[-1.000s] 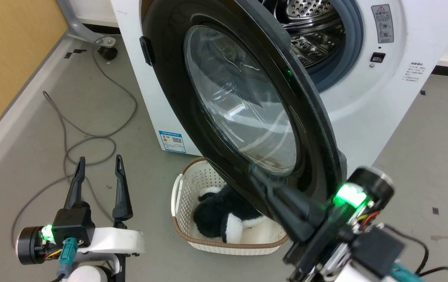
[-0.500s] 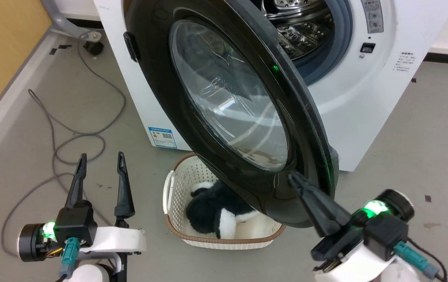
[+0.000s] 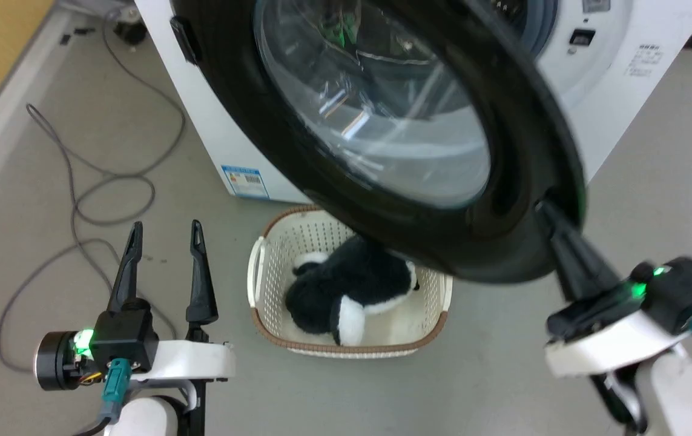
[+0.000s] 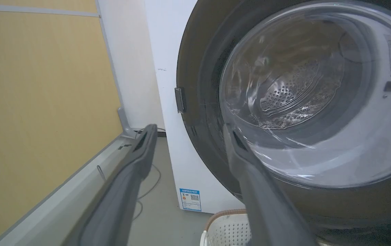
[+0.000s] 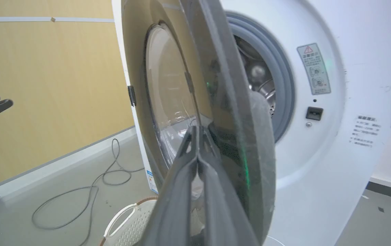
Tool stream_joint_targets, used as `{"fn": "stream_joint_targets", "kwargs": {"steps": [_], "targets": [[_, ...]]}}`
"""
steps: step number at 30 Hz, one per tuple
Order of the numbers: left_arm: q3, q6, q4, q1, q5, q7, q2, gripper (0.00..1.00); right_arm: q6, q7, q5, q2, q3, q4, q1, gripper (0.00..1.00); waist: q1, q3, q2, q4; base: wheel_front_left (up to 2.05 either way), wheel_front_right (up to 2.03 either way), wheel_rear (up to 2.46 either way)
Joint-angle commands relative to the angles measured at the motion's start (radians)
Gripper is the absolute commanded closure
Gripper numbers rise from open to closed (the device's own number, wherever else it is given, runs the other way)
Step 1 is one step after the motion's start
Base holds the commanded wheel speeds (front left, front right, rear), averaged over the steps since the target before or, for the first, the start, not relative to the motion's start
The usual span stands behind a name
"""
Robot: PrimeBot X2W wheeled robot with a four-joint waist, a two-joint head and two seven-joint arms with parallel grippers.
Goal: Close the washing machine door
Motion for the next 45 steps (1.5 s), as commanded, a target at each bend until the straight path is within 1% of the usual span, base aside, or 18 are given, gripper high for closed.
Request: {"fn": "stream_joint_targets", "kwargs": {"steps": [1,3,8,16,20,26,34,41,45], "targets": [[-0.001,-0.004,-0.005,-0.021,0.008,-0.005,-0.006,0.00,-0.002,-0.005,0.012,0.006,-0.031,0.017,-0.038,1.00,0.0000,0.031,-0.0001,-0.003,0.00,0.00,0.00],[-0.003,-0.008,-0.006,-0.034,0.011,-0.005,-0.012,0.00,-0.002,-0.005,0.028,0.010,-0.061,0.035,-0.071,1.00,0.0000,0.054,-0.0001,-0.003,0.00,0.00,0.00],[-0.014,-0.014,-0.013,-0.076,0.016,-0.005,-0.028,0.00,-0.002,-0.005,0.039,-0.008,-0.109,0.096,-0.163,1.00,0.0000,0.116,-0.0001,0.003,0.00,0.00,0.00],[-0.028,-0.021,-0.018,-0.136,0.024,-0.005,-0.043,0.00,-0.002,-0.005,0.023,-0.075,-0.145,0.209,-0.331,1.00,0.0000,0.207,-0.0001,0.021,0.00,0.00,0.00],[-0.034,-0.022,-0.017,-0.154,0.023,-0.005,-0.048,0.00,-0.002,-0.005,0.017,-0.106,-0.159,0.256,-0.399,1.00,0.0000,0.232,-0.0001,0.033,0.00,0.00,0.00],[-0.040,-0.018,-0.015,-0.162,0.018,-0.005,-0.054,0.00,-0.002,-0.005,-0.006,-0.132,-0.179,0.331,-0.472,1.00,0.0000,0.246,-0.0001,0.046,0.00,0.00,0.00],[-0.039,-0.016,-0.017,-0.166,0.017,-0.005,-0.057,0.00,-0.002,-0.005,-0.047,-0.143,-0.195,0.398,-0.533,1.00,0.0000,0.256,-0.0001,0.053,0.00,0.00,0.00],[-0.038,-0.015,-0.022,-0.173,0.019,-0.005,-0.058,0.00,-0.002,-0.005,-0.082,-0.130,-0.237,0.449,-0.577,1.00,0.0000,0.268,-0.0001,0.053,0.00,0.00,0.00],[-0.036,-0.014,-0.020,-0.172,0.020,-0.005,-0.059,0.00,-0.002,-0.005,-0.095,-0.115,-0.253,0.454,-0.574,1.00,0.0000,0.261,-0.0001,0.050,0.00,0.00,0.00]]}}
